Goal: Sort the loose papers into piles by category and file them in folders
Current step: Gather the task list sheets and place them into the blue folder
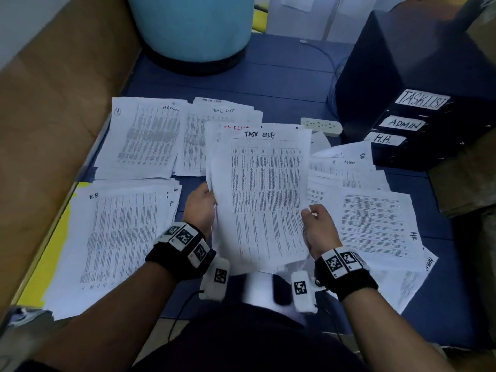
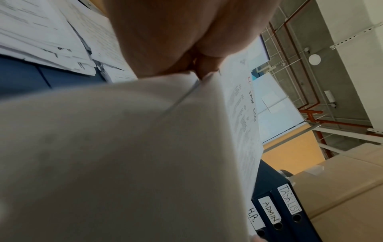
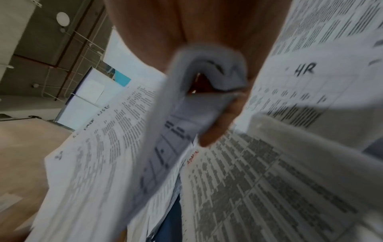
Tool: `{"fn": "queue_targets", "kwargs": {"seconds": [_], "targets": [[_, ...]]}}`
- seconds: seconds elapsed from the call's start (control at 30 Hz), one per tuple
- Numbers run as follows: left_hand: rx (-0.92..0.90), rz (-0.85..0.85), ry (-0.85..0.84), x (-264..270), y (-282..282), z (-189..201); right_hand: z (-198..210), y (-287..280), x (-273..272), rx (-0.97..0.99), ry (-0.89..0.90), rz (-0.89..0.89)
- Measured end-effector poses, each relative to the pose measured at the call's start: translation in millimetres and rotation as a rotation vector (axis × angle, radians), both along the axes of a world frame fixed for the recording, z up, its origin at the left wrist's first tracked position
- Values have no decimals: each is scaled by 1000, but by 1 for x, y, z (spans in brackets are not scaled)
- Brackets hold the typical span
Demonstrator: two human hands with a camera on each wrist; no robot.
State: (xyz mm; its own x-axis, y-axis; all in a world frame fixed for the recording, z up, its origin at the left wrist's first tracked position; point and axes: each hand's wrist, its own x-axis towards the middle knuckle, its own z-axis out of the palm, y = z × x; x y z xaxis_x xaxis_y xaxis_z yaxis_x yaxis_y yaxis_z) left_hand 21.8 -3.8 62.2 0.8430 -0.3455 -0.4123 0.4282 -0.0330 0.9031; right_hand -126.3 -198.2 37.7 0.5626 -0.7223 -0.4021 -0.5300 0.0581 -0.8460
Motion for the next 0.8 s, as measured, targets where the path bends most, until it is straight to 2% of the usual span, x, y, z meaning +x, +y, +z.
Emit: {"fn": "queue_targets", "kwargs": {"seconds": [0.13, 0.2, 0.27, 0.37, 0.47, 0.53, 0.63, 0.8], "targets": [[10, 6, 127, 26, 17, -17, 1, 17, 24, -179, 6, -24], [81, -65, -35, 29, 19, -1, 1, 24, 36, -215, -42, -50], [257, -135, -256, 33, 22, 9, 5, 31, 49, -185, -76, -61], [358, -77, -416, 48, 29, 6, 21, 37, 63, -69, -32, 4], [327, 58, -409, 67, 35, 5, 38, 41, 70, 18, 62, 250], [314, 85, -422, 78, 37, 8, 38, 43, 77, 91, 81, 333], [283, 63, -395, 95, 40, 6, 32, 38, 98, 125, 14, 297], [232, 0, -180, 111, 50, -2, 27, 22, 155, 44, -45, 149]]}}
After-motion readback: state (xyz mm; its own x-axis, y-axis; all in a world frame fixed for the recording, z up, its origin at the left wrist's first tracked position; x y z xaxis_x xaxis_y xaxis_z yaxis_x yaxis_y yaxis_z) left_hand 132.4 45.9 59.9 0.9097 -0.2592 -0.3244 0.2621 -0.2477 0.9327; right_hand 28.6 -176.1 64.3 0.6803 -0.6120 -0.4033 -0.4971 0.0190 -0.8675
